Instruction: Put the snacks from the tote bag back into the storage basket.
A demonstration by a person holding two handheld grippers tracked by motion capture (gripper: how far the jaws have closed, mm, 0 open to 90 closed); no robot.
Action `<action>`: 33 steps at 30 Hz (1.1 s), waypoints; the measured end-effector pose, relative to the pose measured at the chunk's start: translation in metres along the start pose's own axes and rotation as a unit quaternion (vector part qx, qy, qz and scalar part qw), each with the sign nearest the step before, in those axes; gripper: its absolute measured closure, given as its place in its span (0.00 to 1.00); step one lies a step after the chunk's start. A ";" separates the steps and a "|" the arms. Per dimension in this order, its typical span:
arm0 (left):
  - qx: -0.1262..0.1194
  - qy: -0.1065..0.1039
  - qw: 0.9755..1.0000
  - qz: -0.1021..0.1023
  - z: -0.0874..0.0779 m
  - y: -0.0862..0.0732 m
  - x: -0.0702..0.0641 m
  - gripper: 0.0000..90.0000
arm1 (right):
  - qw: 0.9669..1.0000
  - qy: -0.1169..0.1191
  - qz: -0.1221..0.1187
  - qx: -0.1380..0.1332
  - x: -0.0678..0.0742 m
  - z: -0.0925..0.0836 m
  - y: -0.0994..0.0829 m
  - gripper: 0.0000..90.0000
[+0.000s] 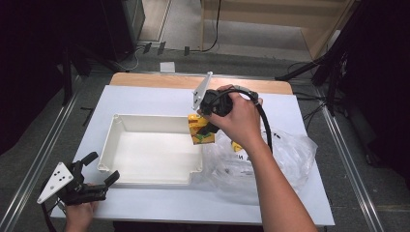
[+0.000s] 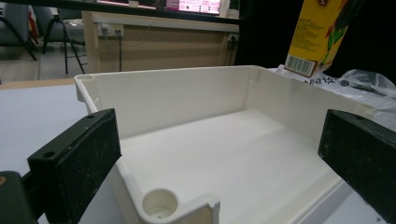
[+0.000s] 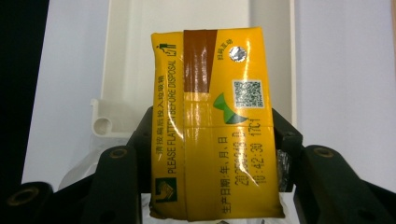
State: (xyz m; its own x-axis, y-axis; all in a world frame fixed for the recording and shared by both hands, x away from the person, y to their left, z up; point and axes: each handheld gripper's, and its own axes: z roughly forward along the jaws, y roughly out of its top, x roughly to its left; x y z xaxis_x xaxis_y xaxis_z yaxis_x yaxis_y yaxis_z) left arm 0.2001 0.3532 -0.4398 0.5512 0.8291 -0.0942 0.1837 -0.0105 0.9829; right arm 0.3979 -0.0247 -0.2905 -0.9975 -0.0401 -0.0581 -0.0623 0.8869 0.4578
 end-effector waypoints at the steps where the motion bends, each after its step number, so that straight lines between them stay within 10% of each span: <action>1: 0.000 0.000 1.000 0.000 0.000 0.000 0.000 0.00 | 1.000 -0.002 -0.005 -0.003 -0.001 0.001 0.001 0.58; 33: 0.000 -0.002 1.000 -0.001 0.000 0.000 0.000 0.00 | 1.000 0.012 -0.010 -0.005 -0.003 0.024 0.023 0.58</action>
State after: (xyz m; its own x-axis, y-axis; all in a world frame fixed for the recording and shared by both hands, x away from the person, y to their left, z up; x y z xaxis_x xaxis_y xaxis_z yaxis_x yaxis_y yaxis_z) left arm 0.2004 0.3530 -0.4398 0.5535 0.8272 -0.0970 0.1857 -0.0091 0.9826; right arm 0.4000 0.0073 -0.3014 -0.9965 -0.0692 -0.0470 -0.0831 0.8810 0.4658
